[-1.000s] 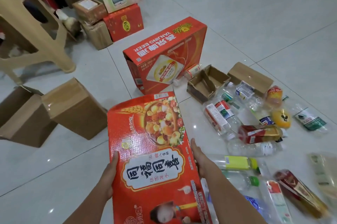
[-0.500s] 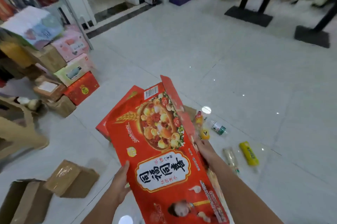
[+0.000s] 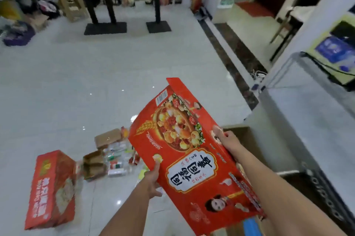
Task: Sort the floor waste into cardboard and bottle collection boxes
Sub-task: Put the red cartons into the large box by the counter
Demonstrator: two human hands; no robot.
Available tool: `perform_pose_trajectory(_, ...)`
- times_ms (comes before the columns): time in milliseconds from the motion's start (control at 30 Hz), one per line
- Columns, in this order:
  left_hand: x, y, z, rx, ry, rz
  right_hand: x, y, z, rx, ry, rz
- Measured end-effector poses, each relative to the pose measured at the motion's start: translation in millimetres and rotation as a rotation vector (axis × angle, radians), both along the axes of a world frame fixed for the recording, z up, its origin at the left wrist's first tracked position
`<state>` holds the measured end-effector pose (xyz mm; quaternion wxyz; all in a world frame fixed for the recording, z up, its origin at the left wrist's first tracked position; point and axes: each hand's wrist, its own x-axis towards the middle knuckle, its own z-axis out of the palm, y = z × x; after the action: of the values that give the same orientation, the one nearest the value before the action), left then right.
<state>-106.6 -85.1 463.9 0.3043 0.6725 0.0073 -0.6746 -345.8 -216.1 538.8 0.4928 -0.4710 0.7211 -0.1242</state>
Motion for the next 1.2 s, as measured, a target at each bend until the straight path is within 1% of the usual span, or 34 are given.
perform_pose_trajectory(100,-72.5,-16.7,0.5,-0.017,0.017,-0.133,-95.1,33.6,0.5,-0.040,0.062,-0.140)
perform_pose_trajectory(267,-216.5,-21.4,0.0,-0.004,0.018,-0.400,-240.1,119.5,4.4,0.017,0.079,-0.496)
perform_pose_trajectory(400,-333.4,0.2,12.3,0.033,0.022,-0.571,-355.9,191.5,-26.5,0.062,0.071,-0.751)
perform_pose_trajectory(467,-385.7,13.9,-7.5,0.033,0.058,-0.639,-391.9,223.7,-19.8,0.062,0.098,-0.853)
perform_pose_trajectory(500,-407.5,19.8,-39.4,0.030,0.049,-0.693,-403.0,236.6,-10.3,0.062,0.113,-0.875)
perform_pose_trajectory(533,-428.9,27.2,-67.9,0.040,0.042,-0.755,-411.9,246.6,-0.8,0.057,0.133,-0.879)
perform_pose_trajectory(567,-446.2,33.6,-89.4,0.078,0.082,-0.790,-421.0,254.6,4.5,0.049,0.152,-0.885)
perform_pose_trajectory(600,-462.3,40.0,-97.4,0.105,0.083,-0.810,-432.1,261.3,3.7,0.042,0.164,-0.891)
perform_pose_trajectory(633,-476.4,45.9,-92.8,0.104,0.063,-0.815,-443.0,267.5,0.7,0.056,0.196,-0.897)
perform_pose_trajectory(700,-496.5,58.0,-54.7,0.102,0.050,-0.767,-457.5,275.6,-7.5,0.068,0.262,-0.886)
perform_pose_trajectory(733,-504.1,63.1,-51.1,0.104,0.029,-0.773,-462.3,277.4,-13.2,0.066,0.281,-0.873)
perform_pose_trajectory(800,-512.5,69.6,-75.7,0.135,0.014,-0.766,-469.0,278.4,-27.0,0.083,0.293,-0.858)
perform_pose_trajectory(867,-517.6,73.9,-119.3,0.166,0.003,-0.755,-473.4,277.6,-44.9,0.104,0.310,-0.852)
perform_pose_trajectory(933,-518.7,76.0,-146.0,0.201,-0.003,-0.712,-472.8,272.6,-63.8,0.125,0.352,-0.815)
perform_pose_trajectory(1000,-518.9,72.2,-122.3,0.264,0.019,-0.626,-467.9,266.9,-84.2,0.132,0.404,-0.766)
perform_pose_trajectory(1100,-519.2,65.1,-120.2,0.297,0.098,-0.544,-456.0,254.3,-116.3,0.141,0.432,-0.706)
perform_pose_trajectory(1200,-524.3,58.9,-128.1,0.319,0.128,-0.494,-442.9,233.2,-139.5,0.137,0.545,-0.620)
